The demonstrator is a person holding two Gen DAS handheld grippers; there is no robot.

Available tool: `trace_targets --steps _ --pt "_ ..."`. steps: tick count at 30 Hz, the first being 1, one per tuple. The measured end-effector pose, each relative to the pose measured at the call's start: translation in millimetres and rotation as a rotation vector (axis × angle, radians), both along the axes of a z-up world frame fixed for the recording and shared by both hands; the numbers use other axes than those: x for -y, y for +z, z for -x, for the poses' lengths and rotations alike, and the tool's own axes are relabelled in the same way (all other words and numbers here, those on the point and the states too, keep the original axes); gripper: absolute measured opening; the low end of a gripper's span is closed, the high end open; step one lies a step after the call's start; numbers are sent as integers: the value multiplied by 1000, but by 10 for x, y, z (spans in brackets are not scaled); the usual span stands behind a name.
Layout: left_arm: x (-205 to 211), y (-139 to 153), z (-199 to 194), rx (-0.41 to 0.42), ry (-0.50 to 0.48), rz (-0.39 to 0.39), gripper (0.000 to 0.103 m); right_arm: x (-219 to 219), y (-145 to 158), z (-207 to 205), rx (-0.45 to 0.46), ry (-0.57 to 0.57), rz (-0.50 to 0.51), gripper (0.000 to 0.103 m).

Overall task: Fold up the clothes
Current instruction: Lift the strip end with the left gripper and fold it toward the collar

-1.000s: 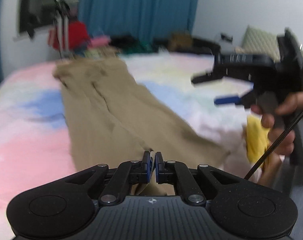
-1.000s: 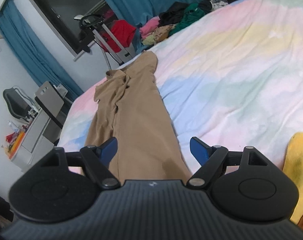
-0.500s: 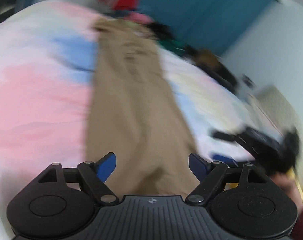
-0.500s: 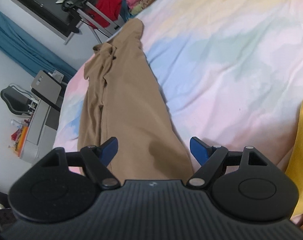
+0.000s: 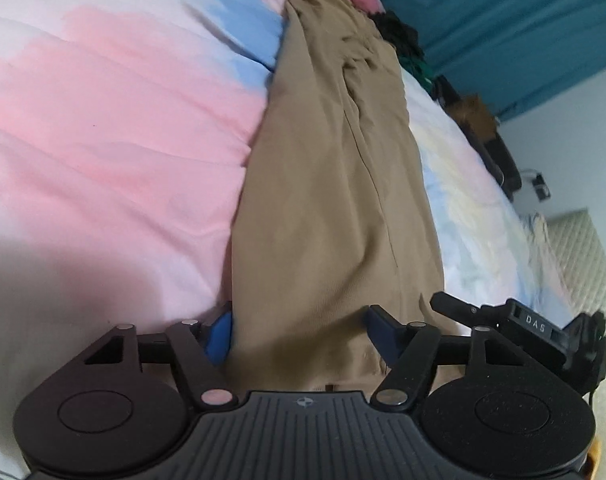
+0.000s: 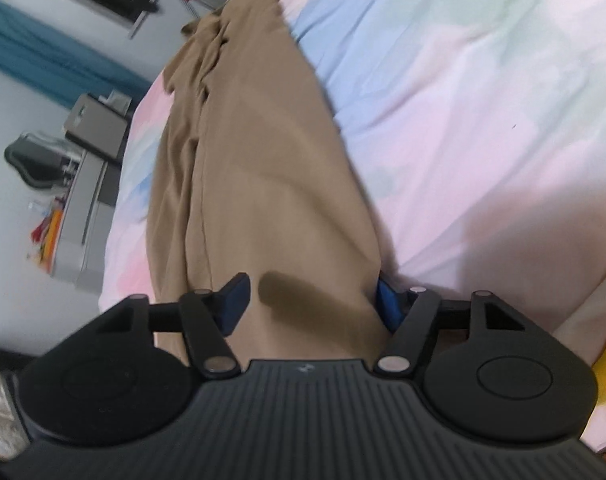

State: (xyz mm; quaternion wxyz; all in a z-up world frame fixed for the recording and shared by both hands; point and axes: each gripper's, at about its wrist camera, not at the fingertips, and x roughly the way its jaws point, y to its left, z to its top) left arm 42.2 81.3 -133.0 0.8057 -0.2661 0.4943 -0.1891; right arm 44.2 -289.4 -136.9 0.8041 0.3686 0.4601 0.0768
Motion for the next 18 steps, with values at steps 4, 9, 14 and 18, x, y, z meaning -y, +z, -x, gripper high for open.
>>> trace_targets --steps 4,9,14,18 --pt "-28 -15 61 -5 -25 57 45 -101 -5 52 -22 66 -40 59" --pt "-37 22 100 7 -31 65 10 -235 89 85 -43 154 27 18" --pt "-77 226 133 109 24 151 5 -89 279 156 10 94 -16 8" --pt "-222 655 174 236 88 283 4 60 722 130 152 18 -107 8"
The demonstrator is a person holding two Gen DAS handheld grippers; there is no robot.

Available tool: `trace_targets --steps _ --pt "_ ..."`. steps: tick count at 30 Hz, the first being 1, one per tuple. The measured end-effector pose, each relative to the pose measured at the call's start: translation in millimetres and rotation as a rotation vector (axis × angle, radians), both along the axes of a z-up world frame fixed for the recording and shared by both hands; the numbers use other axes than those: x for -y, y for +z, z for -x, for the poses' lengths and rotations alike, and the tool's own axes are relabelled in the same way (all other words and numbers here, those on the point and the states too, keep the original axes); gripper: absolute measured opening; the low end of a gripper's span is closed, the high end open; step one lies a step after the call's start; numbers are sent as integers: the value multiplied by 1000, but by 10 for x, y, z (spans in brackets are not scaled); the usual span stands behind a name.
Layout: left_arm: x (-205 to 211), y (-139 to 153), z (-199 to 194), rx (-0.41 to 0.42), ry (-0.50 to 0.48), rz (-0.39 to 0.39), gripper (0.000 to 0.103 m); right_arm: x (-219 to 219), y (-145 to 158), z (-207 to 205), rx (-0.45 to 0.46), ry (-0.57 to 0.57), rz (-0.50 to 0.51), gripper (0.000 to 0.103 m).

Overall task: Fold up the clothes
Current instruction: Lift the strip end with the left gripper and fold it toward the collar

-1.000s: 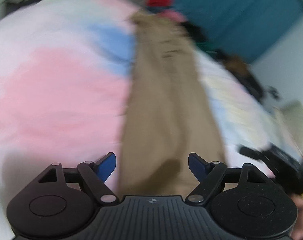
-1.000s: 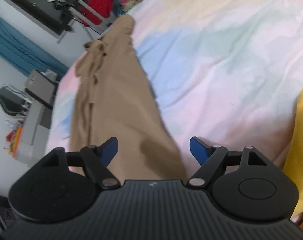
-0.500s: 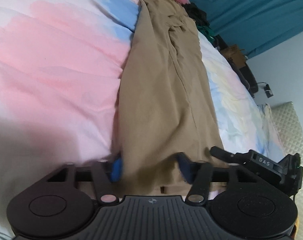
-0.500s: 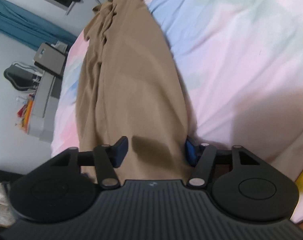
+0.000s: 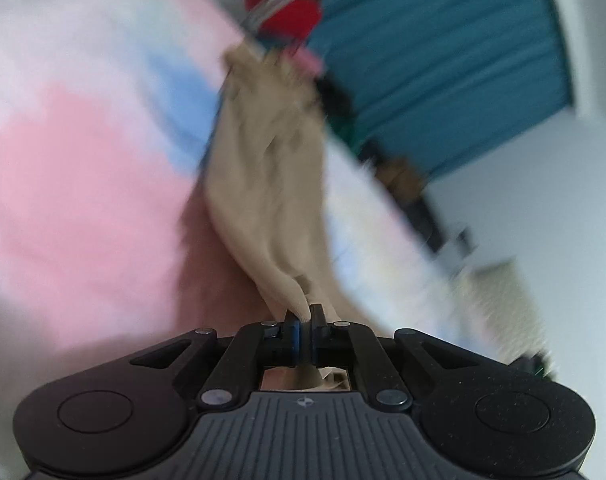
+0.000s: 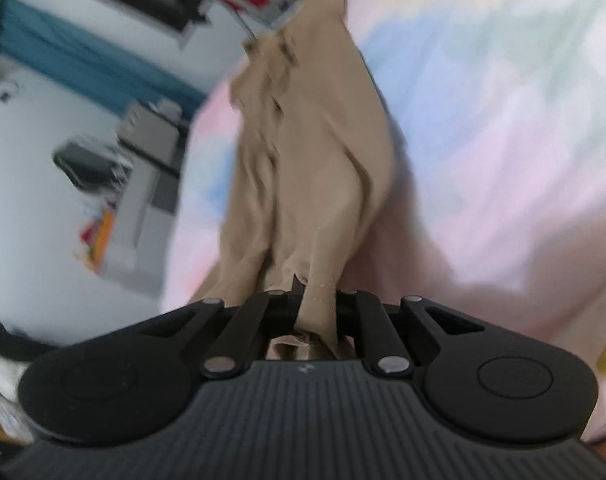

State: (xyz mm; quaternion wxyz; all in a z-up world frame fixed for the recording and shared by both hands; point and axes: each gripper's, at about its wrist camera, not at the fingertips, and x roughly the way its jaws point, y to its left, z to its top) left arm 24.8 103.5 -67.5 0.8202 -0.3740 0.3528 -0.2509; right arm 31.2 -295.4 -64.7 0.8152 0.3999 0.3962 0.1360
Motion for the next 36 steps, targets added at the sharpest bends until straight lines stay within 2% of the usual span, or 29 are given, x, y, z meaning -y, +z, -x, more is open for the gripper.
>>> trace_targets --steps 2,6,10,13,18,20,22,28,33,36 --pt "-3 271 -4 54 18 28 4 35 269 -30 59 -21 -3 8" --pt "102 862 -6 165 26 11 4 96 844 -12 180 -40 2 8" --pt "159 1242 150 239 16 7 4 163 1261 136 275 -40 6 8" --pt "175 1383 446 273 -5 13 4 230 1396 385 317 -22 -1 8" --pt "109 1413 1038 291 -30 34 4 293 1482 860 354 30 -28 8" --pt "50 1415 1248 296 -34 29 4 309 1468 949 351 40 -33 8" --pt "33 1419 1288 295 -35 12 4 304 1442 962 345 44 -37 8" --pt "145 1424 861 295 11 -79 4 175 1320 418 321 10 3 8" --pt "314 1315 107 282 51 -149 5 106 1141 -120 288 -19 84 8" --pt "416 1176 -330 255 76 -198 5 97 930 -501 249 -36 98 8"
